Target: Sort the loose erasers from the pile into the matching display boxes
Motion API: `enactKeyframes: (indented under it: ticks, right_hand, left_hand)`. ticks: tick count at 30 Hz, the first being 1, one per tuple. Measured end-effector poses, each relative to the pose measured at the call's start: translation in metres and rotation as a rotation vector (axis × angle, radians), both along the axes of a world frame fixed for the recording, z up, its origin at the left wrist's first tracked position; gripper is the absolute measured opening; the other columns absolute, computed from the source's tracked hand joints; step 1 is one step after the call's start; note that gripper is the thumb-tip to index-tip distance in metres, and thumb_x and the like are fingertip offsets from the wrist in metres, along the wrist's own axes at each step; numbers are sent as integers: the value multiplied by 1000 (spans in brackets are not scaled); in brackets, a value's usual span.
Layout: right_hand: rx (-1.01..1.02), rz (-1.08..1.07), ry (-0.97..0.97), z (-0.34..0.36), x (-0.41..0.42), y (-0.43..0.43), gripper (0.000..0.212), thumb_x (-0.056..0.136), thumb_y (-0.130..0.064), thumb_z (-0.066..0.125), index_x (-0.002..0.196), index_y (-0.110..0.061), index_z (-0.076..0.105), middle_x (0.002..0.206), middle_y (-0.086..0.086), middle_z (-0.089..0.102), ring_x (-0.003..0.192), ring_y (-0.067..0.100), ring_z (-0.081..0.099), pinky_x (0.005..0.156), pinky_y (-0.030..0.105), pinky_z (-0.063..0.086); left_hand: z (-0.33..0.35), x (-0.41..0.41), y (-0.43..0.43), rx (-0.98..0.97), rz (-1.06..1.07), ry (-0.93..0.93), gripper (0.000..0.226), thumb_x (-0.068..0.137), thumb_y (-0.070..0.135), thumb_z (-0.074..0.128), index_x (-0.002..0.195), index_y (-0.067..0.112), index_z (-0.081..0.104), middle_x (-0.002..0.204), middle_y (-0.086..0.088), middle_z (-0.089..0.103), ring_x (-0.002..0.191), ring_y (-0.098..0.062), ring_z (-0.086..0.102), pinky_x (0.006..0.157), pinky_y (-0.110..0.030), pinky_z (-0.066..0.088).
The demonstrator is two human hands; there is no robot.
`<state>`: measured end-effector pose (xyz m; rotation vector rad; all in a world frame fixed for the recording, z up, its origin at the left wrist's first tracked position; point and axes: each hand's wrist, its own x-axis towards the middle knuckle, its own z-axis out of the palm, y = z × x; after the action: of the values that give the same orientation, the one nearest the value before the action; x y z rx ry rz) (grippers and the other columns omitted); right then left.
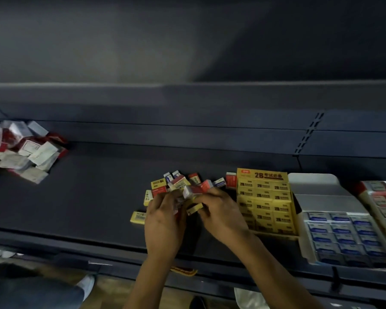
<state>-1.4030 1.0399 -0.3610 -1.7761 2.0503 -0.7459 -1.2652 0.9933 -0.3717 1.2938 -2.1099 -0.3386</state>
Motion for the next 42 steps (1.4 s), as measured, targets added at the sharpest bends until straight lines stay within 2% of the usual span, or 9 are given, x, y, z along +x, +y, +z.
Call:
enactKeyframes:
  ticks: [6, 11, 17, 22, 25, 30, 36, 39, 42]
  right_hand:
    - [19, -18, 65, -7, 9, -7, 32, 83, -11, 60, 113, -24, 63, 123, -5, 50, 118, 19, 41, 93, 26, 43]
    - [-14, -59, 68, -12, 8, -5, 27, 81, -10, 61, 105, -22, 62, 116, -4, 60, 110, 18, 50, 87, 22, 38]
    - [96, -129, -176, 2, -5, -1, 14, 90, -17, 57, 101, -25, 60, 105, -8, 58, 89, 1, 55, 74, 11, 41]
    - [100, -230, -483, 18, -20, 10, 17, 93, -16, 53, 100, -29, 61, 90, -10, 67, 75, -1, 66, 76, 23, 55]
    - [79, -249, -537, 22, -29, 20, 19, 92, -13, 55, 104, -26, 62, 90, -8, 68, 78, 0, 66, 78, 26, 56]
    - [68, -291, -499, 24, -43, 35, 30, 82, -14, 69, 108, -27, 62, 97, -13, 68, 88, -4, 63, 81, 21, 53]
    - [69, -315, -435, 21, -64, 56, 32, 83, -12, 67, 106, -32, 60, 106, -14, 61, 93, -5, 58, 77, 11, 46]
    - [62, -370, -346, 22, -77, 67, 29, 85, -16, 66, 108, -32, 58, 101, -18, 58, 84, -8, 56, 67, 6, 43]
    - [45, -411, -193, 19, -90, 74, 29, 85, -15, 65, 111, -26, 60, 101, -13, 60, 79, -6, 54, 57, 2, 41]
  left_hand:
    - [0, -5, -23, 40, -124, -84, 34, 79, 13, 70, 111, 23, 66, 103, 0, 64, 92, -22, 59, 70, -31, 51]
    - [0, -4, -34, 54, -173, -60, 20, 81, 17, 69, 100, 24, 67, 97, 4, 67, 86, -20, 62, 69, -32, 52]
    - [0, -3, -33, 20, -232, -39, 27, 76, 16, 74, 102, 21, 66, 96, 3, 68, 84, -16, 62, 70, -22, 44]
    - [6, -2, -20, 23, -255, -39, 49, 67, 9, 78, 113, 17, 65, 97, -2, 59, 79, -15, 59, 64, -20, 45]
    - [6, -3, -14, 60, -278, 50, 47, 67, 1, 76, 108, 21, 69, 101, 0, 55, 81, -7, 57, 69, -18, 51]
    - [8, -12, -3, 132, -258, 185, 39, 70, -3, 75, 101, 21, 71, 113, 3, 61, 90, -3, 63, 78, -5, 47]
    - [9, -30, 17, 181, -294, 258, 34, 75, 5, 75, 102, 25, 68, 102, 15, 65, 90, 2, 63, 78, -19, 54]
    - [6, -38, 25, 178, -291, 247, 33, 75, 5, 76, 101, 22, 69, 100, 16, 64, 87, 2, 64, 75, -21, 56]
    - [4, -43, 31, 192, -294, 260, 35, 73, 1, 76, 100, 23, 69, 99, 19, 63, 89, 5, 63, 75, -11, 52]
